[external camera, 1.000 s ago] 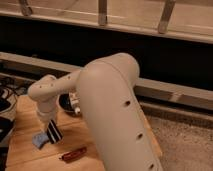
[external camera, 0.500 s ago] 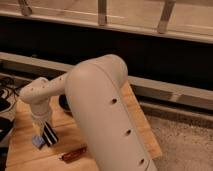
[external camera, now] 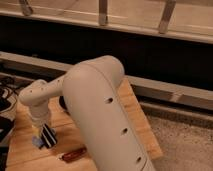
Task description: Place the eraser on the white sponge
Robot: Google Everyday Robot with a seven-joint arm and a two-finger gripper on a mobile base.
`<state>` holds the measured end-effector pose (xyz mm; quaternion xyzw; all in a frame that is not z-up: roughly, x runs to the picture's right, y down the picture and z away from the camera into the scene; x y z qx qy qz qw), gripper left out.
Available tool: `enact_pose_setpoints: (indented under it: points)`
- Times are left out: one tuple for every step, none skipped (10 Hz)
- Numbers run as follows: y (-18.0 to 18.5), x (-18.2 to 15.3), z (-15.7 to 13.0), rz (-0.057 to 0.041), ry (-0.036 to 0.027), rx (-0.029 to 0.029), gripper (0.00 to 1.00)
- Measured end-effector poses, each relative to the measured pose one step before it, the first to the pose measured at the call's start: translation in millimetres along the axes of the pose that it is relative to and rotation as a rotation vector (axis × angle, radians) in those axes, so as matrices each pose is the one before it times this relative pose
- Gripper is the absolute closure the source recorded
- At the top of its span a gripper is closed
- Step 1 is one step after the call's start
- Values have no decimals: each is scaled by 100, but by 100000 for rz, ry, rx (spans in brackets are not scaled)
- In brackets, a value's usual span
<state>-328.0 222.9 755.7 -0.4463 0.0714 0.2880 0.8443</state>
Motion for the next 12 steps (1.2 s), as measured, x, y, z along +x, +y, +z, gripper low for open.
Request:
enact_pose_setpoints:
  points:
    - [-84,-23,-50,195,-147,-135,78]
    - [-94,129,33,138,146,30,68]
    - [-35,117,86,-44,110,36,57]
    - [225,-37,156,-268,-621,-486,45]
    - [68,-36,8,-58,-79,-58,40]
    - [-36,24,11,60,19,-10,38]
    - [-82,89,79,90,-73,-76,38]
    - [-115,81,35,171,-83,-137,38]
    - [-38,48,29,42,-55,-34,38]
    - [115,-24,19,-159,-220,-133,38]
    - [117,-4,29,-217,-111,-81,38]
    - [-41,49,52,84,-152,-22,38]
